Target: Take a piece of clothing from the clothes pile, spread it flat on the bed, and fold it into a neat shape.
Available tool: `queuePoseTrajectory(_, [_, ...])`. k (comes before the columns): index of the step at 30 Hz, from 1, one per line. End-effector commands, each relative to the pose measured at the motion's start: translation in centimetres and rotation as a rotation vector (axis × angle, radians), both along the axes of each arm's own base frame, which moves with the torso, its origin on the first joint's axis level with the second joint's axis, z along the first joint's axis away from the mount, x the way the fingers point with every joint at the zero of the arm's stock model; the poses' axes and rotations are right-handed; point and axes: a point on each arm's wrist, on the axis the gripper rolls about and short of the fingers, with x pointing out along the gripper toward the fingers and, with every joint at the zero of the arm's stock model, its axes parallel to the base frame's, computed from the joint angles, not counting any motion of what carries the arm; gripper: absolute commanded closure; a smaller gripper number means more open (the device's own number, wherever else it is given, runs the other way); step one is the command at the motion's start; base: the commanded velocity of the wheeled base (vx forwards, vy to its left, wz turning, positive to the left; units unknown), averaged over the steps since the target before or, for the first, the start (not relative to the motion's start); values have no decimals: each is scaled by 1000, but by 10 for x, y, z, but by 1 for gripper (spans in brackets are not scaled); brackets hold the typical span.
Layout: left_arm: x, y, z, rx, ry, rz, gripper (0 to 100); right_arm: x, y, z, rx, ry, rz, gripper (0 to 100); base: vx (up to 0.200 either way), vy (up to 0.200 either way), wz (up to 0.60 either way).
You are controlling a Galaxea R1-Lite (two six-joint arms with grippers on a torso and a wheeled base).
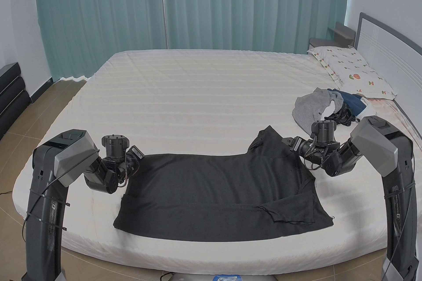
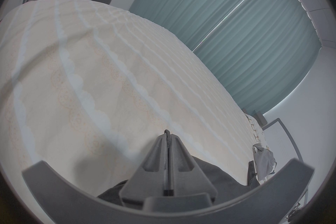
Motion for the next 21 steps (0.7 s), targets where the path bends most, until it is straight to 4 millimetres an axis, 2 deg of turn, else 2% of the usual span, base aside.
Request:
queuePoseTrajectory(1, [-1,0,1,0,0,1,100,15,-1,-33,-14,27,-25,0,0,0,0])
queuePoseTrajectory(12, [-1,0,1,0,2,1,100,28,-10,-36,-4,13,-42,0,0,0,0])
queuePoseTrajectory(13, [-1,0,1,0,2,1,100,29,-10,-35,0,4,-43,100,0,0,0])
queuePoseTrajectory(21, [-1,0,1,0,2,1,100,31,-10,-30,83,0,-73,100,0,0,0])
